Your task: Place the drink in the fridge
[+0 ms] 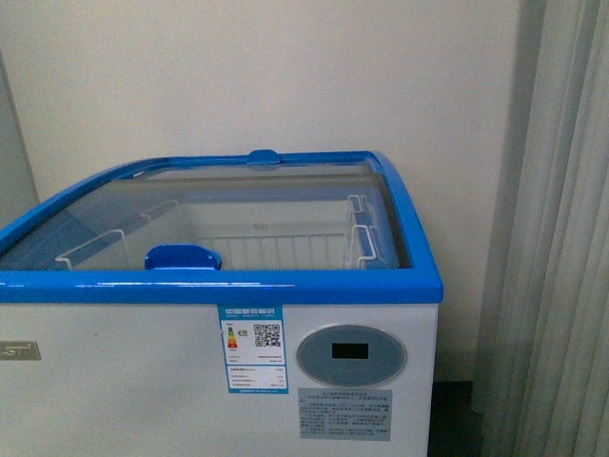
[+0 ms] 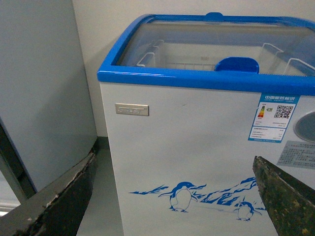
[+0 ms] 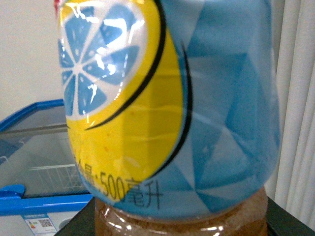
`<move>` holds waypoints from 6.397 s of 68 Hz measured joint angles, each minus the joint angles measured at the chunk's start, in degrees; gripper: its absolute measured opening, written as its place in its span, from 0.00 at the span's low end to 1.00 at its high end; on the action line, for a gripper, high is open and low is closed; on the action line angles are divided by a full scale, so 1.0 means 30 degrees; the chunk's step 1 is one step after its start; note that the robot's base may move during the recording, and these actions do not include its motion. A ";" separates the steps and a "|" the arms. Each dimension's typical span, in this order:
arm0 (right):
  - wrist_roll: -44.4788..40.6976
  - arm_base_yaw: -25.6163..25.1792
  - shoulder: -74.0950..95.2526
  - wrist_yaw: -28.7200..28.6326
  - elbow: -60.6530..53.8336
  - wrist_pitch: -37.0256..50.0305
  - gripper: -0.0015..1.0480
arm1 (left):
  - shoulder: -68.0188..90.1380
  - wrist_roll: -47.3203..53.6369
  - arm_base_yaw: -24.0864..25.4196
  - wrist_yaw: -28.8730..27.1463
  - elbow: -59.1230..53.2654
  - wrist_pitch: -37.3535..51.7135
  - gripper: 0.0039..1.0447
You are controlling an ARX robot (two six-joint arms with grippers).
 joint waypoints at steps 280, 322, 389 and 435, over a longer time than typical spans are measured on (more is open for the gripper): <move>-2.4553 0.4328 2.6032 -0.1887 2.3474 -1.4039 0.43 | 1.0593 0.0619 -0.0095 -0.0350 0.1049 0.9872 0.02; -2.7081 0.7213 3.8257 0.1413 3.9211 -1.6655 0.42 | 0.6353 0.0612 -0.0095 -0.0350 -0.0160 0.7213 0.02; -2.4487 0.8255 3.7492 0.1960 3.2275 -0.9843 0.78 | -0.0219 0.0612 -0.0095 -0.0342 -0.0153 0.0525 0.02; -0.4714 0.3126 1.7078 -0.1231 1.5599 -1.1766 0.93 | -0.0219 0.0605 -0.0095 -0.0342 -0.0153 0.0517 0.02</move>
